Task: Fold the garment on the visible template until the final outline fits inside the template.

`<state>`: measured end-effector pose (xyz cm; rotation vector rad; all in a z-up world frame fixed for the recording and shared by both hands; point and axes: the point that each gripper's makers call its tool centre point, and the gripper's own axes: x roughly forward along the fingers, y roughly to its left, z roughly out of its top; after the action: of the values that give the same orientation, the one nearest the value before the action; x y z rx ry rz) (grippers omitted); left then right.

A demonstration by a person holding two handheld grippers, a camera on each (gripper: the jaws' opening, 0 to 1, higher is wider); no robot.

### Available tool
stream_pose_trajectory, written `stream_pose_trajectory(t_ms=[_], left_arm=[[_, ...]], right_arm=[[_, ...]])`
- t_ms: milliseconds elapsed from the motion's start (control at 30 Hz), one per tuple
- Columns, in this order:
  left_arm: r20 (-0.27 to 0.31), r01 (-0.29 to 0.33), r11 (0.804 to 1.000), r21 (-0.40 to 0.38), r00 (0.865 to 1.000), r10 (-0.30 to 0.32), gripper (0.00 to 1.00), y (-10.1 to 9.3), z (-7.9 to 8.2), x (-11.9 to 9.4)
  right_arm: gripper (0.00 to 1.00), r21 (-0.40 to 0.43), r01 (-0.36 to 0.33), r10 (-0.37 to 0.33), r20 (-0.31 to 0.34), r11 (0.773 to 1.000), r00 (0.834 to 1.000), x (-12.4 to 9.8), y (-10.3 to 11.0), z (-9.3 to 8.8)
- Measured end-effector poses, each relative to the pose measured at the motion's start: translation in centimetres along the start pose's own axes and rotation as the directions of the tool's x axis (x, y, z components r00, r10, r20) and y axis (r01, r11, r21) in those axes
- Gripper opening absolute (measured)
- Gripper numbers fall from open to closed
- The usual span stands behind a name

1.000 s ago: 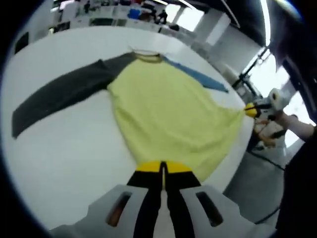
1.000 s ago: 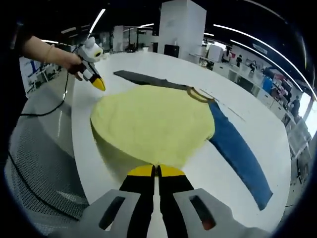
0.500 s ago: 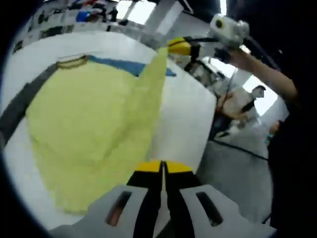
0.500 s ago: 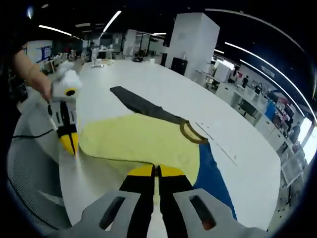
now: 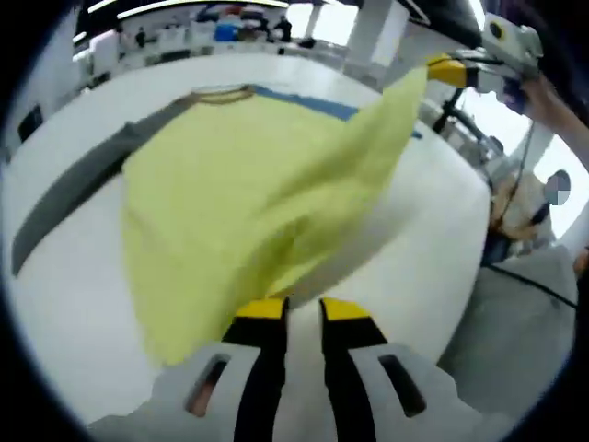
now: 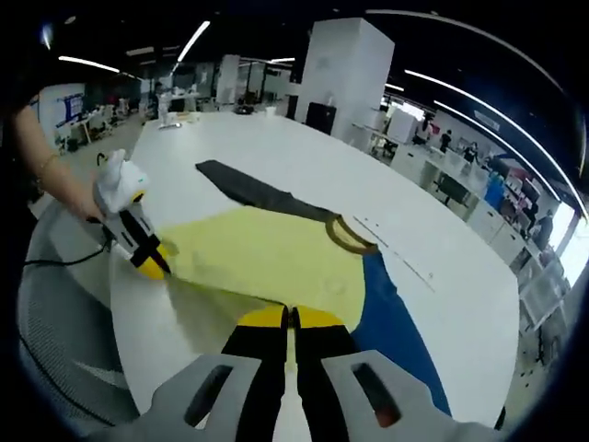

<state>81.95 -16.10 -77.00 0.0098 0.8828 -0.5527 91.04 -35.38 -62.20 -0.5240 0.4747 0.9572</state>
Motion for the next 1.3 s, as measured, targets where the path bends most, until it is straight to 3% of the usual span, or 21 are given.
stream_pose_trajectory(t_ms=[100,167,200,267,400,433,500,567,633,733,833,1000,1067,1100,1200,1233,1300], left_arm=[[0.022,-0.024,1.000,0.013,0.999,0.024,0.16,1.6,1.0,-0.2],[0.009,-0.058,0.995,0.083,0.998,0.057,0.19,2.6,1.4,-0.1],[0.000,-0.080,0.983,0.167,0.997,0.081,0.20,3.1,1.4,0.1],[-0.034,-0.133,0.956,0.262,0.989,0.147,0.23,3.9,0.8,0.0],[-0.034,-0.190,0.920,0.343,0.976,0.214,0.22,4.8,0.2,-0.5],[0.020,-0.212,0.916,0.341,0.976,0.218,0.22,4.8,1.0,-0.4],[-0.010,-0.231,0.917,0.327,0.969,0.247,0.19,5.4,0.5,-0.7],[0.002,-0.260,0.909,0.326,0.962,0.275,0.15,6.4,0.6,-1.1],[-0.007,-0.252,0.920,0.301,0.964,0.266,0.13,6.7,0.5,-1.1],[-0.011,-0.251,0.915,0.315,0.963,0.268,0.06,7.4,0.3,-1.0],[-0.016,-0.238,0.925,0.295,0.967,0.254,0.01,7.5,0.4,-1.2],[-0.032,-0.141,0.952,0.274,0.987,0.155,0.00,6.3,0.6,-2.7],[-0.035,-0.068,0.961,0.270,0.996,0.080,0.00,5.4,1.1,-4.0],[-0.069,0.002,0.968,0.252,0.997,0.016,0.00,4.6,0.9,-4.9],[-0.118,0.090,0.963,0.255,0.991,-0.061,0.00,3.9,0.7,-6.9],[-0.176,0.156,0.957,0.246,0.978,-0.114,0.00,3.3,0.1,-7.9],[-0.199,0.196,0.948,0.251,0.969,-0.147,0.00,2.7,0.1,-9.2]], right_arm=[[0.02,0.001,0.001,-0.001,0.007,1.000,1.000,-0.2,0.1,0.1],[0.02,-0.001,0.003,-0.003,0.007,1.000,1.000,-0.2,0.0,0.2],[0.02,0.000,0.004,-0.004,0.009,1.000,1.000,-0.2,0.0,0.3],[0.02,0.002,0.005,-0.005,0.012,1.000,1.000,-0.1,-0.1,0.4],[0.02,-0.002,0.003,-0.003,0.006,1.000,1.000,0.1,0.0,0.4],[0.02,-0.002,0.004,-0.004,0.005,1.000,1.000,0.1,-0.1,0.3],[0.02,0.001,0.005,-0.005,0.002,1.000,1.000,0.1,-0.2,0.1],[0.02,0.003,0.007,-0.007,-0.001,1.000,1.000,0.1,-0.3,0.0],[0.02,0.003,0.007,-0.007,-0.002,1.000,1.000,0.1,-0.2,0.0],[0.02,0.001,0.005,-0.005,-0.005,1.000,1.000,0.2,-0.1,0.0],[0.02,0.003,0.006,-0.006,-0.005,1.000,1.000,0.2,-0.1,0.0],[0.02,0.010,0.013,-0.013,-0.007,1.000,1.000,-0.4,-0.4,-0.2],[0.02,0.010,0.013,-0.013,-0.015,1.000,1.000,-1.0,-0.5,-0.2],[0.02,0.008,0.011,-0.011,-0.021,1.000,1.000,-1.2,-0.5,-0.3],[0.02,-0.002,-0.043,0.043,-0.076,0.999,0.996,-2.2,0.3,-1.2],[0.02,0.000,-0.083,0.082,-0.099,0.997,0.992,-2.6,1.1,-1.6],[0.02,-0.002,-0.143,0.142,-0.127,0.990,0.982,-3.2,2.3,-2.2]])
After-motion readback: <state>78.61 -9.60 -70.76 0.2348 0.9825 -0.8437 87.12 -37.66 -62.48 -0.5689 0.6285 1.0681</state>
